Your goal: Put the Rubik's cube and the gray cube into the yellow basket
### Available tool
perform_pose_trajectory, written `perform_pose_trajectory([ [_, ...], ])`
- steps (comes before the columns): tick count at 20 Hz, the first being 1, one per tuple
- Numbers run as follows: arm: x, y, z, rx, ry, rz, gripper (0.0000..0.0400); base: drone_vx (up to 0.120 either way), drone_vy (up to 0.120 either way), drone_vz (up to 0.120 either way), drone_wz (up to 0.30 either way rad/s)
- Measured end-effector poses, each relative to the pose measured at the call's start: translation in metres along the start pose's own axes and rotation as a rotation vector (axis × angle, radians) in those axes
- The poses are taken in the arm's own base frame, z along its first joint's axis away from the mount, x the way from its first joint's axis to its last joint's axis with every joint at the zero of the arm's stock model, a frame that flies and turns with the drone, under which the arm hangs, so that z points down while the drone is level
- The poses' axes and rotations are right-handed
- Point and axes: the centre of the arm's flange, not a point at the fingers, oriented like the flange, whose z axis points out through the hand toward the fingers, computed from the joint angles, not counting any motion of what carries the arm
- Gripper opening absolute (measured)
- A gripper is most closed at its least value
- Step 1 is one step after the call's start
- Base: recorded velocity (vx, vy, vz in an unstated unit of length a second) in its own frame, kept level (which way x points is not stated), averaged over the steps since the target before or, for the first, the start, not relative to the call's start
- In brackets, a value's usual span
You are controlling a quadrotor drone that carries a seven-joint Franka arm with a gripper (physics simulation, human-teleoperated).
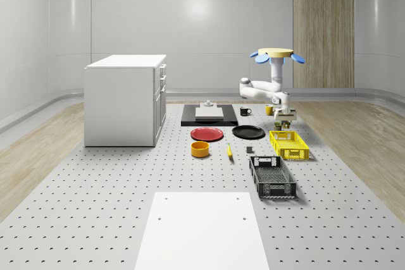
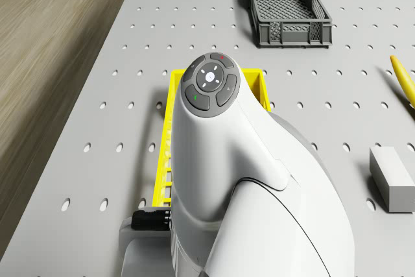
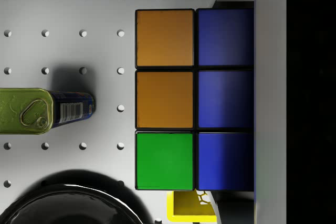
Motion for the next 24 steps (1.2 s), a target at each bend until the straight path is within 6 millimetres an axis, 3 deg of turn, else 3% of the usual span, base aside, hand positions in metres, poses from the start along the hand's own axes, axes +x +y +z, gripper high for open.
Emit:
perform_pose_trajectory([
  [9, 0.0, 0.0, 0.0, 0.0, 0.0, 0.0, 0.0325, 0.12, -0.053, 0.0, 0.0],
  [12, 0.0, 0.0, 0.0, 0.0, 0.0, 0.0, 0.0325, 0.12, 0.0, -0.12, 0.0],
  [20, 0.0, 0.0, 0.0, 0.0, 0.0, 0.0, 0.0325, 0.0, 0.0, -0.12, 0.0],
  [24, 0.0, 0.0, 0.0079, 0.0, 0.0, 0.0, 0.0325, 0.0, 0.0, 0.0, 0.0],
])
